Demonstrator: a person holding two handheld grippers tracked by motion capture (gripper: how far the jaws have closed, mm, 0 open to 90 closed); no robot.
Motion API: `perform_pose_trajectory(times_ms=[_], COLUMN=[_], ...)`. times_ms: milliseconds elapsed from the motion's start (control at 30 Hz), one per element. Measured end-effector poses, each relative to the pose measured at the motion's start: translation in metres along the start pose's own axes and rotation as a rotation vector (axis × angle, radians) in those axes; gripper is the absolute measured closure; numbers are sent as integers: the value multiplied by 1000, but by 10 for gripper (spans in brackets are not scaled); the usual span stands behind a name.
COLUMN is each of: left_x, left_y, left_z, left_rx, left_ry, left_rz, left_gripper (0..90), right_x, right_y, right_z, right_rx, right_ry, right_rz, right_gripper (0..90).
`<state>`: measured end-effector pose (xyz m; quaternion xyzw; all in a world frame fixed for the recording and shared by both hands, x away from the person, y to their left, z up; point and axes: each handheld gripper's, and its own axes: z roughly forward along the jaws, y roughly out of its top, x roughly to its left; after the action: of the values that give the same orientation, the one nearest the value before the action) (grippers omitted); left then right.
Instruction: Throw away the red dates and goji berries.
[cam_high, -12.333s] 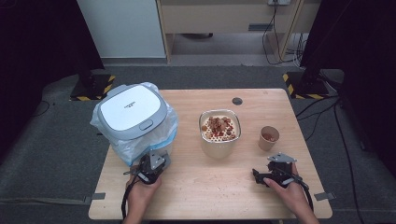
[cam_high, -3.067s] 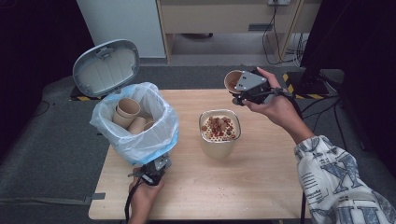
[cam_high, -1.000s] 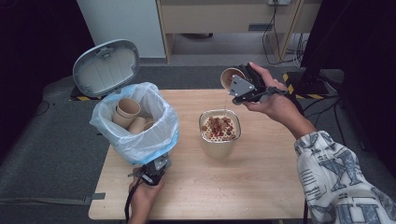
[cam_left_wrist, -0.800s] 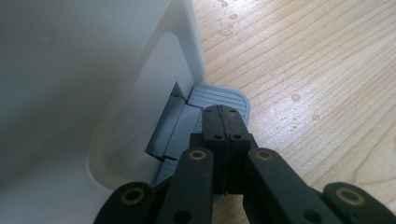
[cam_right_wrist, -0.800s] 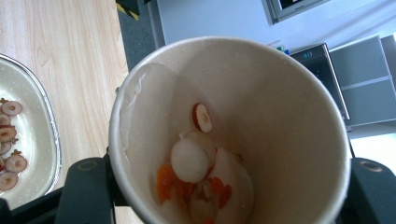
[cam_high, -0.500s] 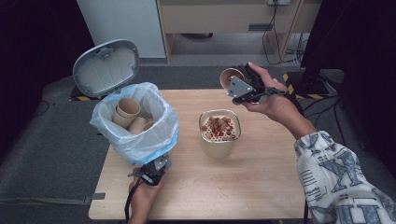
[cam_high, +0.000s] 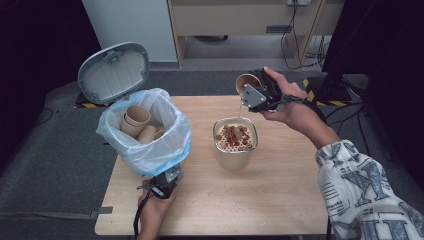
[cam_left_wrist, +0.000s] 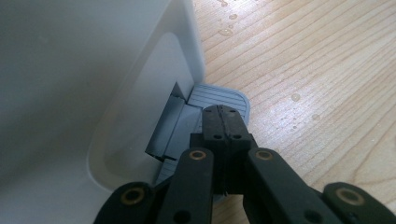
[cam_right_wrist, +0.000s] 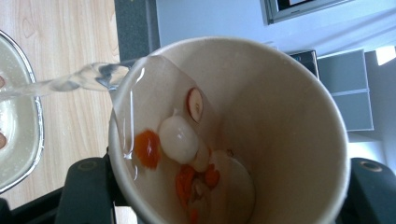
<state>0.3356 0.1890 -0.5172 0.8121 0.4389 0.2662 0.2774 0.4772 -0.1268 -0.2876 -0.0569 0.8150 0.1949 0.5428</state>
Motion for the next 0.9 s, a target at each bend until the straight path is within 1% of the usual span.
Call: perform_pose_trajectory(times_ms=[67, 167, 300, 467, 900], left_x=[0, 0, 0, 0, 0], left_y=[0, 0, 0, 0, 0], left_z=[0, 0, 0, 0, 0], left_rx=[0, 0, 0, 1, -1], left_ry=[0, 1, 0, 1, -2], left_rz=[0, -1, -1, 1, -1], left_gripper=[896, 896, 896, 896, 896], right_x=[0, -1, -1, -1, -1], right_y=[0, -1, -2, -3, -4], right_z=[0, 0, 0, -1, -1], right_rx=[1, 1, 3, 4, 4], right_ry=[0, 1, 1, 5, 9], right_rz=[-2, 11, 6, 15, 20], right_gripper=[327, 327, 327, 326, 326])
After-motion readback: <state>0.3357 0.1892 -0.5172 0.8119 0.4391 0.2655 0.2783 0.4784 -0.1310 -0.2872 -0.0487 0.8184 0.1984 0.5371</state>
